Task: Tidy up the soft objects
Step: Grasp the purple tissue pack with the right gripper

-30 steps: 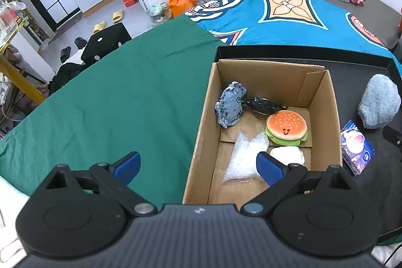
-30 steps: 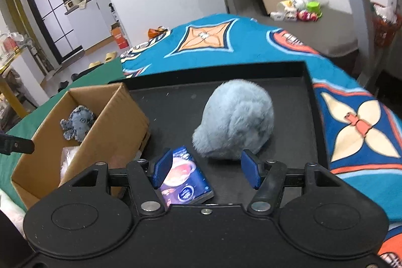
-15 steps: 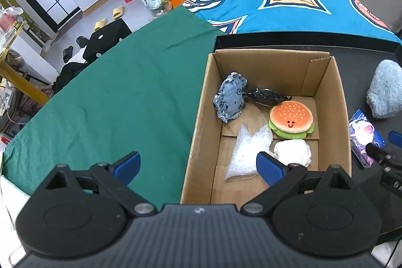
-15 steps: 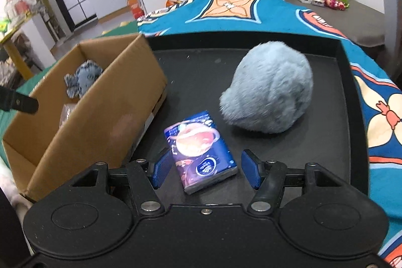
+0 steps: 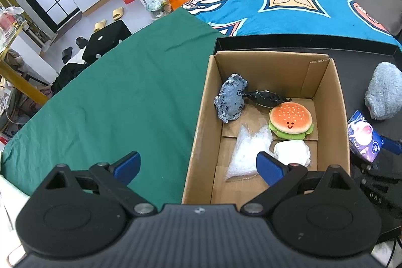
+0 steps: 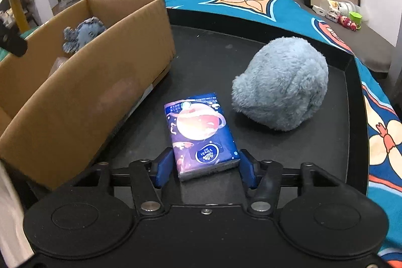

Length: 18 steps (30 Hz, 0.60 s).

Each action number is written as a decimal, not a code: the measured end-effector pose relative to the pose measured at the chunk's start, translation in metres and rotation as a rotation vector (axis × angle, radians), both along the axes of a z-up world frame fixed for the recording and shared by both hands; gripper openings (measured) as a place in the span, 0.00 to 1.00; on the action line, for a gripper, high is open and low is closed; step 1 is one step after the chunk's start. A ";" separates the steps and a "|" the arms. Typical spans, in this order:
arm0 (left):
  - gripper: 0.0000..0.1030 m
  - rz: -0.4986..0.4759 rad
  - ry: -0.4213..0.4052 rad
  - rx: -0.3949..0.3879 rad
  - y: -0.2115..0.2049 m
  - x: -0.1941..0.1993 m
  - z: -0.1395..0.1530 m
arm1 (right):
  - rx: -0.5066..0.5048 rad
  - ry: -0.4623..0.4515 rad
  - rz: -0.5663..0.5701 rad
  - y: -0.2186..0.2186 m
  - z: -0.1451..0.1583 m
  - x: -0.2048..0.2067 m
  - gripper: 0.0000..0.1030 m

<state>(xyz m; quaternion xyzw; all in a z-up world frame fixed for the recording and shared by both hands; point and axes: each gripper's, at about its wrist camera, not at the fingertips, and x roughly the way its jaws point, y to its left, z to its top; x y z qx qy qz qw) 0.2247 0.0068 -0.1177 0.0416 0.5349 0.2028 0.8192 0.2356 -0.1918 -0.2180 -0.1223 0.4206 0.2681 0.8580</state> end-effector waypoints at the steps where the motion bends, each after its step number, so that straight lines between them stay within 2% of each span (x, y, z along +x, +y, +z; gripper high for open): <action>1: 0.95 0.001 -0.003 -0.002 0.000 0.000 0.000 | 0.003 0.010 -0.004 -0.001 0.001 -0.001 0.52; 11: 0.95 -0.007 -0.022 -0.018 0.004 -0.007 0.006 | 0.032 0.007 -0.056 -0.015 0.030 -0.009 0.51; 18: 0.95 -0.023 -0.040 -0.040 0.007 -0.013 0.008 | 0.018 -0.052 -0.076 -0.015 0.055 -0.008 0.51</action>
